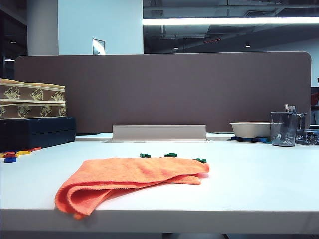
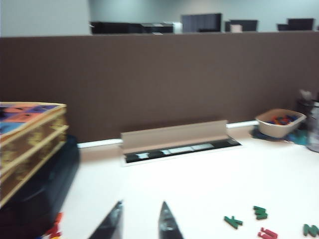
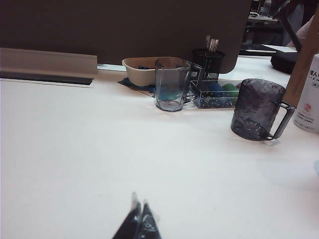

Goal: Use an orange cloth to wipe the letter magnets on the table away for a distance.

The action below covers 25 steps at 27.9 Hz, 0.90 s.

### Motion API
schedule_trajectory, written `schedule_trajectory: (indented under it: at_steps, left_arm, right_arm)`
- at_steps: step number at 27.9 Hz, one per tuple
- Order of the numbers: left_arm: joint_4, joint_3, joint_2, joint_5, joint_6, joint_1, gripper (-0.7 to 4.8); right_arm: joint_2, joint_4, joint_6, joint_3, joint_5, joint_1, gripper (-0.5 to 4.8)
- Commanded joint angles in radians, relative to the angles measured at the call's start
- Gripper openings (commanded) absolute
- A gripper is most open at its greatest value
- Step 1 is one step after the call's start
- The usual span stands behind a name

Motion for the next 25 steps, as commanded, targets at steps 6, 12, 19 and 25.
schedule_trajectory:
  at_steps: [6, 12, 19, 25]
  left_arm:
    - [0.123, 0.075, 0.28, 0.017, 0.099, -0.191, 1.21]
    - [0.134, 0.09, 0.449, -0.033, 0.227, -0.373, 1.21]
    - [0.167, 0.091, 0.665, -0.031, 0.229, -0.45, 1.31]
    - [0.209, 0.092, 0.808, -0.023, 0.228, -0.45, 1.86]
  right_arm:
    - [-0.004, 0.013, 0.001, -0.008, 0.001, 0.0, -0.05]
    - [-0.004, 0.013, 0.001, -0.008, 0.001, 0.0, -0.05]
    - [-0.004, 0.013, 0.001, -0.008, 0.001, 0.0, -0.05]
    - [-0.004, 0.013, 0.001, -0.008, 0.001, 0.0, -0.05]
